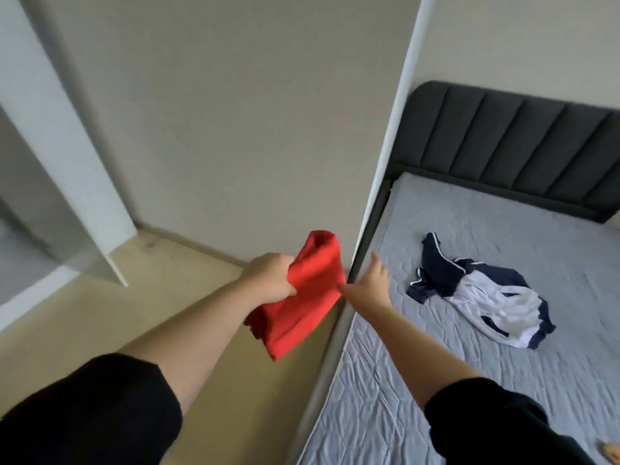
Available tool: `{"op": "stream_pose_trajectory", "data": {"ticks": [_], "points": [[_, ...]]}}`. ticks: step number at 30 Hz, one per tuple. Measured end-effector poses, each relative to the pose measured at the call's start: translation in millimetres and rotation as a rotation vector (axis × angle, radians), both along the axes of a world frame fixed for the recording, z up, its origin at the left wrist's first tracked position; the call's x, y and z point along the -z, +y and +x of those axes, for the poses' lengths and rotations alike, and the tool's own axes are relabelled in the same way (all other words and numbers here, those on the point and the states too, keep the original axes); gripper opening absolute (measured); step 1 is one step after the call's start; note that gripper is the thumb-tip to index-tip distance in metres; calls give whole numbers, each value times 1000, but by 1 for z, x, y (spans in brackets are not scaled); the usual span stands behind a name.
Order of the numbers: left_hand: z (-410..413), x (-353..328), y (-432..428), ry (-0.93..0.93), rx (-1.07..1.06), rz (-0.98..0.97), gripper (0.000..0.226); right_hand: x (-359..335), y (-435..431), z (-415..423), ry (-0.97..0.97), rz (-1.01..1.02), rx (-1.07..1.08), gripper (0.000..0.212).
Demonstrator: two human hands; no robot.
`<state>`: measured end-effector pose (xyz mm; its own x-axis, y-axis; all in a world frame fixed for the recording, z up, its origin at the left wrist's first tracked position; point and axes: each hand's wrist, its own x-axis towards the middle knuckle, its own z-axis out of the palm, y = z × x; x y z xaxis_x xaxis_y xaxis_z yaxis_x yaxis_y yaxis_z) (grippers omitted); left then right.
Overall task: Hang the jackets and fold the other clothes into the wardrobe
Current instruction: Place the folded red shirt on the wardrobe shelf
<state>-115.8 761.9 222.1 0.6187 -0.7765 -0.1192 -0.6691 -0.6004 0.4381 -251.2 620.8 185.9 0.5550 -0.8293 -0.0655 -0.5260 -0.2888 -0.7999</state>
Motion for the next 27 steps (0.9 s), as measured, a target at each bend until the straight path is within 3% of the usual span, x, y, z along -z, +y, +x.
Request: {"op": "stream_pose_trajectory", "data": {"ticks": [3,8,12,14,20,27], "points": [[50,-57,67,-317,116,122,18,-59,61,71,122,-405,-409,100],[137,-111,173,-465,110,163,11,-114,157,187,260,-765,-810,86],[193,-132,244,-545,51,196,12,-135,230,268,334,-816,-942,35],[223,-137,281,-572,1,215,15,-143,264,309,314,-857,-985,22],[322,-157,387,-622,-190,291,14,-161,362,444,98,-1082,-1131,14],[494,-208,481,-747,-359,345,13,-222,450,640,-101,-1222,-1250,13]]}}
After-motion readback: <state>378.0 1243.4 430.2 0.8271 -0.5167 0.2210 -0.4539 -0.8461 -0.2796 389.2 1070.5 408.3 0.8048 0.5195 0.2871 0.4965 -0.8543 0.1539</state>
